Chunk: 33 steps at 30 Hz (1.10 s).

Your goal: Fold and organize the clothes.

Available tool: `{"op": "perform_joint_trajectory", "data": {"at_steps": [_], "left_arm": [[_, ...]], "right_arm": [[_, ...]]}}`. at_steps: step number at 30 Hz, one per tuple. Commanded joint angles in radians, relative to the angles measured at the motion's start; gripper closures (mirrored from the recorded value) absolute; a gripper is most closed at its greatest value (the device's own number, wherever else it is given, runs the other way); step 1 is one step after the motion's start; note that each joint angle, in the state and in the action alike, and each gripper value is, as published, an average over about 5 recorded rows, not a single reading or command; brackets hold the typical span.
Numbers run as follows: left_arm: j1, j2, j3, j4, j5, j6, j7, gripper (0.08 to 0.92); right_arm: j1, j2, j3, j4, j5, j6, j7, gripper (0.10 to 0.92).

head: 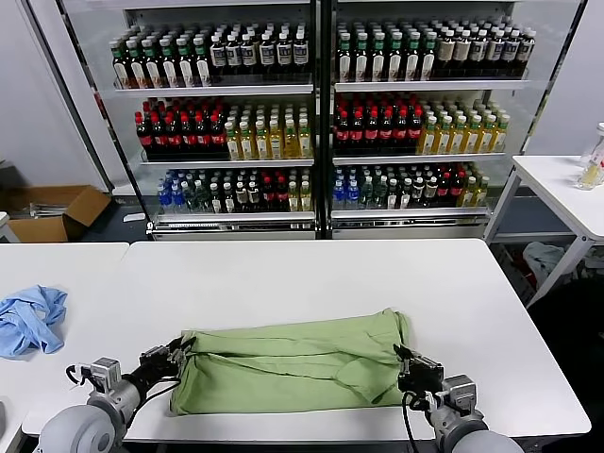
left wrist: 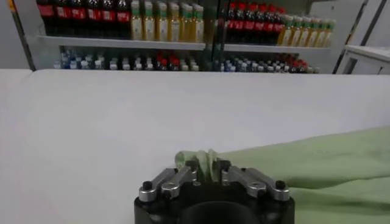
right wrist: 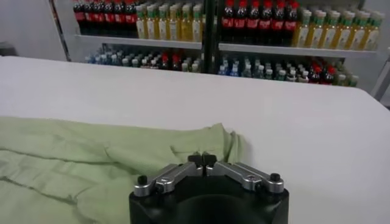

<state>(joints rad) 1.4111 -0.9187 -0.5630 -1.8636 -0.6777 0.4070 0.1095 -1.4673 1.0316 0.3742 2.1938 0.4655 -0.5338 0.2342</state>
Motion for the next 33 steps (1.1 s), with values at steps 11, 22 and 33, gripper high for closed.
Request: {"op": "perform_joint_trajectory", "data": {"at_steps": [11,22,33], "left_arm": [[0.091,-0.082,0.053,-0.217,-0.018,0.018,-0.477,0.351],[0.038,-0.136,0.090,-0.173,-0.054,0.085,-0.528,0.178],[0.009,-0.174,0.121,-0.115,-0.039,0.084,-0.523,0.177]], "right_arm": [[-0.024,0.027,0.030,0.056,-0.076,0.004,0.012,0.497],[-0.010,0.052,-0.032,0.049,-0.165,0.002,0.010,0.216],[0.001,0.057,-0.049,0.039,-0.184,0.000,0.010,0.203]]}}
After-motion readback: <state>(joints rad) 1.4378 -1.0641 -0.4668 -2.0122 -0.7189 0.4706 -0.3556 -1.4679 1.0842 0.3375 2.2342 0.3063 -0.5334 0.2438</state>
